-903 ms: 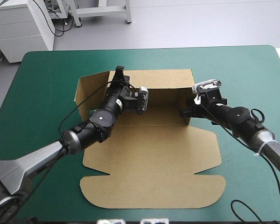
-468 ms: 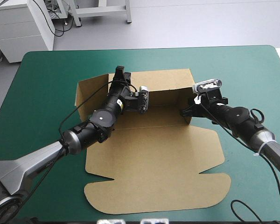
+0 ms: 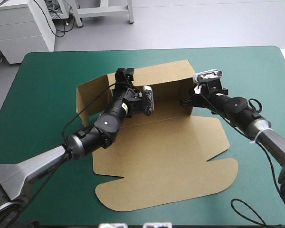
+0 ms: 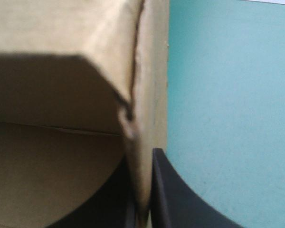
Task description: Fold the box
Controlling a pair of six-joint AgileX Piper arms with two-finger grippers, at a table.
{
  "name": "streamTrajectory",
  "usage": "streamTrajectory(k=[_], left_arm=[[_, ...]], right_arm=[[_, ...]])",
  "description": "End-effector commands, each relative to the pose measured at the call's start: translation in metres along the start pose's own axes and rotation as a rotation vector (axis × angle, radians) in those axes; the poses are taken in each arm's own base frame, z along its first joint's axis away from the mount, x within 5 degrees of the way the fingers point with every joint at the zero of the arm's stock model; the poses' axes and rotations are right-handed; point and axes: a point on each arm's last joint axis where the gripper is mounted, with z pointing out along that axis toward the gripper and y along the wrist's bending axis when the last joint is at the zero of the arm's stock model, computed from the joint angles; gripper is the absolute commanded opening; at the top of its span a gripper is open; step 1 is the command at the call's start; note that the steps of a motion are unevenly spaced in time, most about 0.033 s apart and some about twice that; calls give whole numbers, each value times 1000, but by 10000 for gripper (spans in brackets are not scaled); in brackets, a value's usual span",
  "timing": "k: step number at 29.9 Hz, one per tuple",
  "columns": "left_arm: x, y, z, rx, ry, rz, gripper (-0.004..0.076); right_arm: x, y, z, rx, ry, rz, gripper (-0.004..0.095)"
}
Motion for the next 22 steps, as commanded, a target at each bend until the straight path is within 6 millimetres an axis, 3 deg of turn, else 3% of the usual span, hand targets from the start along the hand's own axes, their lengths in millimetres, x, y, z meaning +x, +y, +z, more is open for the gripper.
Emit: streamTrajectory(k=[1, 10, 12, 14, 16, 17, 22], left_arm=[[-19, 22, -23, -109, -9, -16, 586], [-48, 13, -56, -189, 96, -189, 564], [-49, 9, -57, -159, 101, -218, 477], [-48, 7, -57, -136, 119, -246, 311], [-44, 5, -57, -127, 159, -264, 41], [-43, 5, -58, -123, 176, -266, 4], [-36, 8, -72, 53, 208, -317, 12]], right_arm=[[-31, -1, 0, 13, -97, 56, -18], [-36, -4, 22, 14, -92, 102, -18], [-36, -4, 22, 14, -92, 102, -18], [-36, -3, 22, 1, -86, 108, -18], [-34, 0, 22, -28, -72, 109, -18], [-34, 0, 22, -34, -69, 114, -18], [-34, 0, 22, -29, -62, 124, -17]])
